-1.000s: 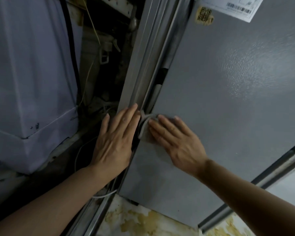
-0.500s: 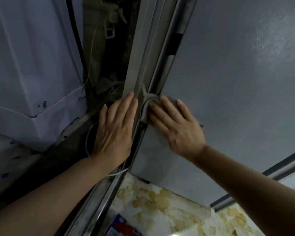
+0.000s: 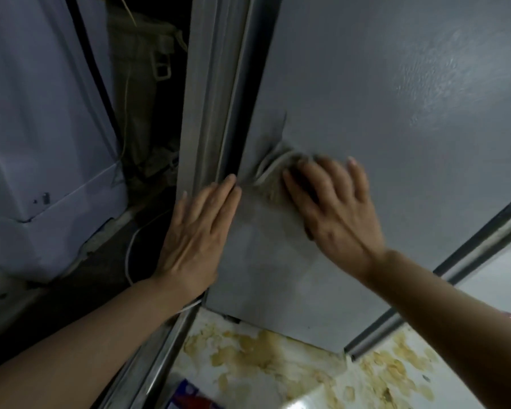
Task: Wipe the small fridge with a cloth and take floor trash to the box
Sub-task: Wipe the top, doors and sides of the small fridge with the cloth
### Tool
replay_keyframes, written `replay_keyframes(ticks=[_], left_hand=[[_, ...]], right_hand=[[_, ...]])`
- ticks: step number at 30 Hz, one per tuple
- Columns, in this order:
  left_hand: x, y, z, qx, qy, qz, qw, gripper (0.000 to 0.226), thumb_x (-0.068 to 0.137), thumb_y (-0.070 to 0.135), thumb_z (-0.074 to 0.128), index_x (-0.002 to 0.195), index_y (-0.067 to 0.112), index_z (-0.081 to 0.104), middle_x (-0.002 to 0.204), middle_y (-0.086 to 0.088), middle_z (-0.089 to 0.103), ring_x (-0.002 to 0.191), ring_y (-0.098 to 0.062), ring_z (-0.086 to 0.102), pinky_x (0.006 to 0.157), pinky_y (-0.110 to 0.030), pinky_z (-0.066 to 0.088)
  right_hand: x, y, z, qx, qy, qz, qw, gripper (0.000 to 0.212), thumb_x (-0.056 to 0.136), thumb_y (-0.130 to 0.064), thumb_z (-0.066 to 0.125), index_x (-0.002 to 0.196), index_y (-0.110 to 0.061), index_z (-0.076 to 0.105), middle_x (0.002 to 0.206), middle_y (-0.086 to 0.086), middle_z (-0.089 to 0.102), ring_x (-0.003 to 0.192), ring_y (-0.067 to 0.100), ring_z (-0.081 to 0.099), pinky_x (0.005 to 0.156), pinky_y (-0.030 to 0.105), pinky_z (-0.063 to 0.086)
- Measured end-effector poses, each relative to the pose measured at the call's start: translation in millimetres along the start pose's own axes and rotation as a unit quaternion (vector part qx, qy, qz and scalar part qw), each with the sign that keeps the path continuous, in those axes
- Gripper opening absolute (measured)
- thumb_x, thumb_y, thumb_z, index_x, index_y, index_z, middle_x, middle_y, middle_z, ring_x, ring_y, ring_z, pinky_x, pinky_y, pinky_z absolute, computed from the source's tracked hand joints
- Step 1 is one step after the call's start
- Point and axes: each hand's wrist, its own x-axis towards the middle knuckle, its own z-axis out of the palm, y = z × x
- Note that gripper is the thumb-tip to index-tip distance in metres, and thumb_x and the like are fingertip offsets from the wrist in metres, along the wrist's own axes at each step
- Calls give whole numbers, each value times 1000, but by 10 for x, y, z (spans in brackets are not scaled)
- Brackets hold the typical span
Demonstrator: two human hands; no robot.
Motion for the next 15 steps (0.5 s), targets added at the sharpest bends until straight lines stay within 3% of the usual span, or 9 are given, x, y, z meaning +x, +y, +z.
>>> replay_keyframes(ticks=[2, 4, 7, 10, 12, 15], left_hand=[[45, 115, 60, -6, 7, 25, 1000, 104, 53, -4, 77, 143, 6, 26, 151, -13, 30, 133, -28, 26, 105, -55, 26], [78, 221, 114, -11, 10, 36, 999, 100, 51, -5, 75, 142, 4, 33, 149, -14, 34, 135, -29, 30, 105, -55, 26], [78, 294, 168, -5, 8, 38, 999, 87, 60, -7, 68, 141, 5, 37, 154, -11, 21, 139, -29, 27, 105, -56, 27], [61, 270, 179, 7, 6, 36, 999, 92, 65, -7, 60, 147, 10, 23, 156, -5, 7, 142, -24, 16, 106, -56, 25], [57, 282, 183, 15, 0, 34, 999, 96, 64, -8, 61, 148, 10, 19, 156, -6, 5, 143, -25, 15, 106, -57, 23], [52, 362, 193, 36, -1, 13, 999, 104, 58, -5, 69, 148, 8, 18, 157, -10, 5, 142, -27, 11, 107, -57, 19]], right_hand=[[10, 93, -22, 16, 38, 55, 998, 45, 90, -12, 49, 135, -7, 49, 131, 14, 34, 114, 34, 36, 88, 45, 28], [-68, 30, 46, 36, 51, 75, 995, 45, 90, -11, 47, 135, -4, 49, 127, 14, 33, 104, 35, 36, 79, 42, 28], [-413, -187, 232, 66, 24, 37, 997, 44, 90, -12, 41, 133, -6, 50, 131, 13, 39, 99, 34, 38, 79, 43, 33], [-863, -328, 326, 40, -53, -90, 994, 48, 83, -20, 53, 130, -14, 55, 127, 5, 60, 105, 30, 44, 84, 40, 39], [-1029, -352, 287, 23, -104, -144, 984, 49, 80, -24, 62, 128, -20, 59, 126, -2, 62, 109, 26, 53, 88, 36, 39], [-958, -118, 152, 21, -66, -128, 989, 34, 86, -18, 52, 115, -21, 69, 123, -1, 64, 108, 26, 50, 79, 35, 33]])
